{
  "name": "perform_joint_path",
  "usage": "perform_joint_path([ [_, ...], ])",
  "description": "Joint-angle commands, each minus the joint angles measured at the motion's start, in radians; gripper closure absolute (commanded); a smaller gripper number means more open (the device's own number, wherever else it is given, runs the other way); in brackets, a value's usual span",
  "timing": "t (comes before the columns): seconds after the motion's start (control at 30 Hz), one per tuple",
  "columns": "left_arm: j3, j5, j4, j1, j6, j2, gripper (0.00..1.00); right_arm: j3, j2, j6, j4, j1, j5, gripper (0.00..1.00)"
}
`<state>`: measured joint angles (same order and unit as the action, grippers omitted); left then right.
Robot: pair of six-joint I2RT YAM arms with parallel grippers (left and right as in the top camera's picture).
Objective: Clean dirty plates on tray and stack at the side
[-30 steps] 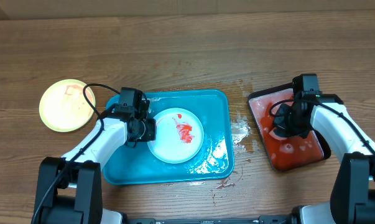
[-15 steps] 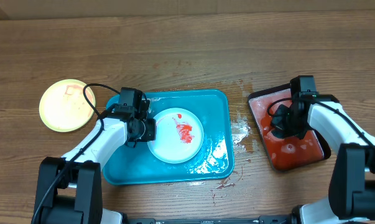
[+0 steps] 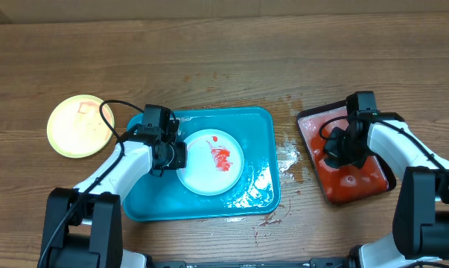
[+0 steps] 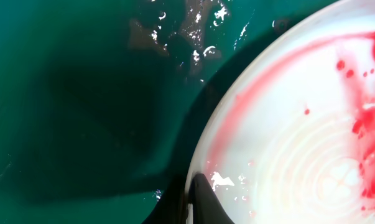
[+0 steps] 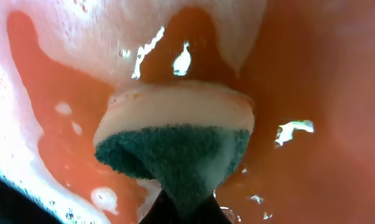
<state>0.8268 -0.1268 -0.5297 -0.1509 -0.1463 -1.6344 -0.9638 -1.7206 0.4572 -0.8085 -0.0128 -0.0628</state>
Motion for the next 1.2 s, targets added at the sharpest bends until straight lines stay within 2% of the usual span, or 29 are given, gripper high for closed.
perform_joint_path([
  [0.0, -0.023, 0.107, -0.008, 0.006, 0.011, -0.041, 0.96, -0.061, 0.056, -0.020, -0.040, -0.004, 0.010, 0.96],
  [0.2, -0.023, 0.105, -0.008, 0.006, 0.011, -0.041, 0.96, -0.177, 0.196, -0.039, -0.099, -0.004, 0.064, 0.96],
  [0.4, -0.023, 0.101, -0.007, 0.006, 0.011, -0.041, 0.96, -0.189, 0.245, -0.039, -0.161, -0.004, 0.051, 0.96],
  [0.57, -0.023, 0.100, -0.007, 0.006, 0.011, -0.041, 0.96, -0.161, 0.245, 0.246, -0.263, -0.004, 0.268, 0.96],
  [0.93, -0.023, 0.100, 0.000, 0.006, 0.008, -0.041, 0.96, -0.102, 0.239, 0.298, -0.257, -0.004, 0.294, 0.96],
  [1.0, -0.023, 0.100, 0.001, 0.006, 0.008, -0.041, 0.96, -0.092, 0.239, 0.212, -0.210, -0.004, 0.203, 0.96],
  [1.17, -0.023, 0.098, 0.006, 0.006, 0.008, -0.041, 0.96, -0.055, 0.238, -0.174, -0.016, -0.004, -0.380, 0.96],
])
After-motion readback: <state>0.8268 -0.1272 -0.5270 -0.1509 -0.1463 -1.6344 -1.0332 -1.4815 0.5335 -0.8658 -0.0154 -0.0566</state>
